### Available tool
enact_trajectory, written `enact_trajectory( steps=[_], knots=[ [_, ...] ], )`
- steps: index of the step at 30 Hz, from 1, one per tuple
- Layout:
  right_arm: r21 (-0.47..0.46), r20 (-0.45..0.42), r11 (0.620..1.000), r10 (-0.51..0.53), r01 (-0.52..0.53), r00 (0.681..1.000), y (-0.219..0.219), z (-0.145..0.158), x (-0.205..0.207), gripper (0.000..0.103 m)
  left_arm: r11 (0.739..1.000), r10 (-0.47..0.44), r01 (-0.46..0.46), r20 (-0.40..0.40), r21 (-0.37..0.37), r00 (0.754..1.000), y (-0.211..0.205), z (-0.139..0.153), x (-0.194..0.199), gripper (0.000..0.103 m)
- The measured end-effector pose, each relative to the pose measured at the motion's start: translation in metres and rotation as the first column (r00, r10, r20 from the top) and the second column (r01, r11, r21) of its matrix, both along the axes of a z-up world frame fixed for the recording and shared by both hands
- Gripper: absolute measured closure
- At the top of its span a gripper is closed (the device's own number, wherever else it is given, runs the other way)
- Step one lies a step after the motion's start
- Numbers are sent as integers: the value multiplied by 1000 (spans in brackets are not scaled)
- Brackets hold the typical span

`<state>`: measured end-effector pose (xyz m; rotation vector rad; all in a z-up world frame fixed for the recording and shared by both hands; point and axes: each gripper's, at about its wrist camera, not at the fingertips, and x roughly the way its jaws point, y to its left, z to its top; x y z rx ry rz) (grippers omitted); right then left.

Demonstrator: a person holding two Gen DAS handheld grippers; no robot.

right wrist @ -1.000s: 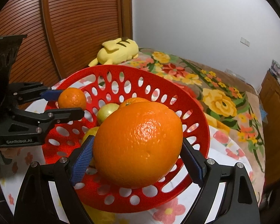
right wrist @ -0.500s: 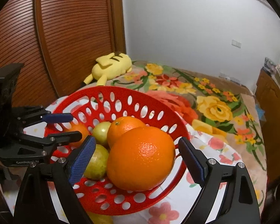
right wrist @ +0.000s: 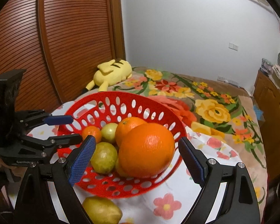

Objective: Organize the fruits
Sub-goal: 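Open both tools to drop the mandarin and big orange into the basket, then move both tools back toward the remaining fruit on the sheet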

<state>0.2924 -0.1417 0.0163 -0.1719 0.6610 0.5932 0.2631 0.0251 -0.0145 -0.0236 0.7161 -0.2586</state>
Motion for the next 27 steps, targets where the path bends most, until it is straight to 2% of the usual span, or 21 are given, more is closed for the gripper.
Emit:
enact_trajectory(
  steps=[18,27],
  knots=[
    [54,63,995,-92,89,994,-36,32,-82,11,999,-48,48,63,-2,997,-19,20,-71,35],
    [82,41,987,-143,139,989,-50,15,-126,11,996,-81,82,38,-26,996,-33,4,-103,35]
  ],
)
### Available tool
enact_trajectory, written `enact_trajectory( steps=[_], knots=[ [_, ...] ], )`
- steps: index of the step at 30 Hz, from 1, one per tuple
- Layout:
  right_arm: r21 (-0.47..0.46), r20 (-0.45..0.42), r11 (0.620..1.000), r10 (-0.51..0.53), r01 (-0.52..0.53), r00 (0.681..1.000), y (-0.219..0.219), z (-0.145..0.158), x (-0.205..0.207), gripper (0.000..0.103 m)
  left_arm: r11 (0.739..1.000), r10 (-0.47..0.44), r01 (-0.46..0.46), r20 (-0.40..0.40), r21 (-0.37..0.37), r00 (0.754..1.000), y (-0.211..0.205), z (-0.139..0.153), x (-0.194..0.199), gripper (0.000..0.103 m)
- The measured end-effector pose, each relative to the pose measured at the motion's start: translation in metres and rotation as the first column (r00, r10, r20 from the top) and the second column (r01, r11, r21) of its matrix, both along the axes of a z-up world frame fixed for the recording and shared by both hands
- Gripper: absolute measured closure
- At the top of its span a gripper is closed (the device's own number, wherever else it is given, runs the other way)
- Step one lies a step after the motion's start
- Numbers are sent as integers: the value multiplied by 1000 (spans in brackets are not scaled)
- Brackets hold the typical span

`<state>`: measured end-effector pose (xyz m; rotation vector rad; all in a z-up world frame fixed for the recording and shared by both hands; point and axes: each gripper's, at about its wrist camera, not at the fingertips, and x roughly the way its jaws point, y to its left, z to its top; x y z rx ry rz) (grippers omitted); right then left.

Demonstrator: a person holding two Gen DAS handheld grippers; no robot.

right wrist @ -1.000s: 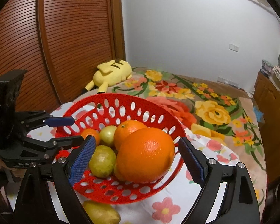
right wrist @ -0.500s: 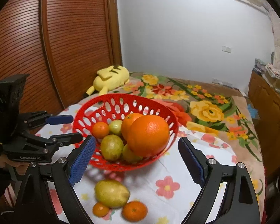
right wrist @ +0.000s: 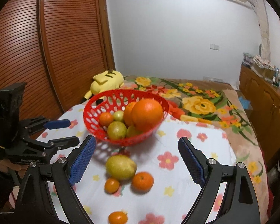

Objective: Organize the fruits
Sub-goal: 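Move both tools back toward the remaining fruit on the sheet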

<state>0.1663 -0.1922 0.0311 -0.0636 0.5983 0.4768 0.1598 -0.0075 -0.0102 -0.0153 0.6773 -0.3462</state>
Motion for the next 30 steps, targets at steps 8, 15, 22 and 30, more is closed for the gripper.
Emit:
enact_trajectory(
  steps=[8,15,22,30],
  knots=[
    [14,-79,998,-60,61,995,-13,-50,-37,13,999,-31,32,-28,29,999,-18,-19,-19,35],
    [18,-139,997,-72,75,988,-19,-81,-54,24,999,-50,50,-48,9,998,-25,-32,-27,35],
    [11,-203,998,-56,59,978,-15,-110,-60,37,998,-57,57,-79,-9,995,-29,-46,-25,37],
    [4,-252,999,-40,43,967,-5,-130,-56,50,998,-59,58,-118,-12,991,-33,-60,-18,46]
  ],
)
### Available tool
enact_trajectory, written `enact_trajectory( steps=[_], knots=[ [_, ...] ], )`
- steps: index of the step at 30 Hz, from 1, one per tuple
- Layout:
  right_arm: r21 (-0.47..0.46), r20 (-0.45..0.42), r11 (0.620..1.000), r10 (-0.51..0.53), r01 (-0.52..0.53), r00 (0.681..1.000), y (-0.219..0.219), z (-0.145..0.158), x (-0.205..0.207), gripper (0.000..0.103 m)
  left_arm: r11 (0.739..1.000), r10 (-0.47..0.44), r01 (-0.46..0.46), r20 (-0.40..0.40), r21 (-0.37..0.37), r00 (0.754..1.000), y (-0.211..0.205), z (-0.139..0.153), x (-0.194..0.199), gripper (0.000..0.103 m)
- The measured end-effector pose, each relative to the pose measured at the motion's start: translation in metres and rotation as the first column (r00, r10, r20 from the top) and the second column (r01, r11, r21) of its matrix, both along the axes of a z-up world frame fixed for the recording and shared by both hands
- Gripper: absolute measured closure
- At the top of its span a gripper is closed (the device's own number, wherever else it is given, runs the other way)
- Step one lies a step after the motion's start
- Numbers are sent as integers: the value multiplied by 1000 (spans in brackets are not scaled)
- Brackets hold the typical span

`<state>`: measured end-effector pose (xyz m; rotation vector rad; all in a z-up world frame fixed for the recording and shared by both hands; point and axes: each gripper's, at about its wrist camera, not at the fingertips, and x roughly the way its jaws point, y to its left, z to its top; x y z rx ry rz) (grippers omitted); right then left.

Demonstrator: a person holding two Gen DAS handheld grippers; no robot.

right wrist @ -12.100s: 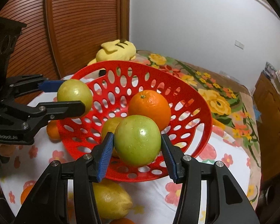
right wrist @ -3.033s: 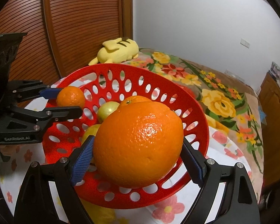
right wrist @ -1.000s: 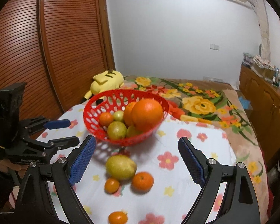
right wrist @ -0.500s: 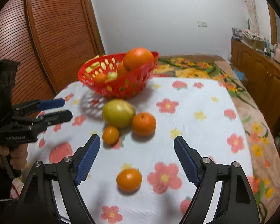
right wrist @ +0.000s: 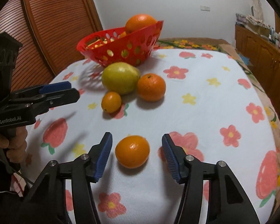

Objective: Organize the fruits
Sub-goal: 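Move both tools back toward the remaining fruit on the sheet, then grasp a mandarin with the right tool while the left tool grasps another mandarin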

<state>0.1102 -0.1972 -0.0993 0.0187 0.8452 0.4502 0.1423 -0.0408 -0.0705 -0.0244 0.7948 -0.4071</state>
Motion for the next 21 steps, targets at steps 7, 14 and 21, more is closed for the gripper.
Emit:
enact_trajectory(
  steps=[7,14,21],
  knots=[
    [-18,2,1000,24,-24,1000,2,0,0,67,1000,-12,13,-26,16,1000,-10,-6,9,50],
    [-38,39,999,-18,20,999,-13,4,1,67,999,-38,39,-58,23,998,-24,-11,22,54],
    [-7,46,999,-36,37,998,-20,2,0,67,998,-46,50,-105,36,993,-35,-23,37,54]
  ],
)
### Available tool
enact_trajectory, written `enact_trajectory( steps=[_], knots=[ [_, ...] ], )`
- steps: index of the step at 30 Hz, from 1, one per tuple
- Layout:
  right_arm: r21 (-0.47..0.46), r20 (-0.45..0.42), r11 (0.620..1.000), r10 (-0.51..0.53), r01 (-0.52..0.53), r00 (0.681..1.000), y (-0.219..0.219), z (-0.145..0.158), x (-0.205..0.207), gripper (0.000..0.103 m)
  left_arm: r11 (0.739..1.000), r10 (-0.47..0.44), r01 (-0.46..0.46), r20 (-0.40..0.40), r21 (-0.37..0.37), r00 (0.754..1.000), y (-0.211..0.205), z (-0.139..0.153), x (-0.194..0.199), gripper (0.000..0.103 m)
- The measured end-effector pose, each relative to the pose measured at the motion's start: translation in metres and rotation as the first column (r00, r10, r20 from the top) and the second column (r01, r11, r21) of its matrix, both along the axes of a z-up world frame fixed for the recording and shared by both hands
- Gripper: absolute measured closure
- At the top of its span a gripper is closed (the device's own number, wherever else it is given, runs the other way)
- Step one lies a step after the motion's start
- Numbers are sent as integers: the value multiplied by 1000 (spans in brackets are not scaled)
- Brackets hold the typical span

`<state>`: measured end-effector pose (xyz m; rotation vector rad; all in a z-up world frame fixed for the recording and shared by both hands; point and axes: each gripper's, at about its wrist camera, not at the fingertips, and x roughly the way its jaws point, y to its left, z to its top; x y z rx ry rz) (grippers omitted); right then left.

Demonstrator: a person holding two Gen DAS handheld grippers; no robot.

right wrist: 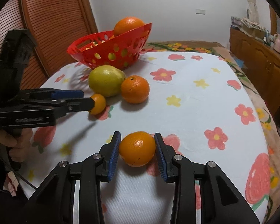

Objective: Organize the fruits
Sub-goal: 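Grasp a mandarin with the right tool while the left tool grasps another mandarin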

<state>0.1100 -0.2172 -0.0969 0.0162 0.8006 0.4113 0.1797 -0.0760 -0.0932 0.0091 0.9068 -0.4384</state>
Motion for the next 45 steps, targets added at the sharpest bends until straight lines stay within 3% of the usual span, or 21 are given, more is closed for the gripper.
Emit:
enact_trajectory(
  steps=[7,13,28,45],
  knots=[
    [-4,8,1000,2,-2,1000,1,0,-2,67,1000,8,-8,-19,12,1000,-5,-5,7,54],
    [-11,6,1000,5,-5,1000,3,-1,-1,67,1000,-5,6,-3,12,1000,-7,-5,2,73],
    [-9,-10,1000,13,-13,1000,4,-4,3,67,1000,-8,7,35,7,999,6,11,-19,74],
    [-9,-15,1000,16,-16,1000,4,-5,3,66,999,37,-31,139,-42,990,27,56,-32,74]
  ],
)
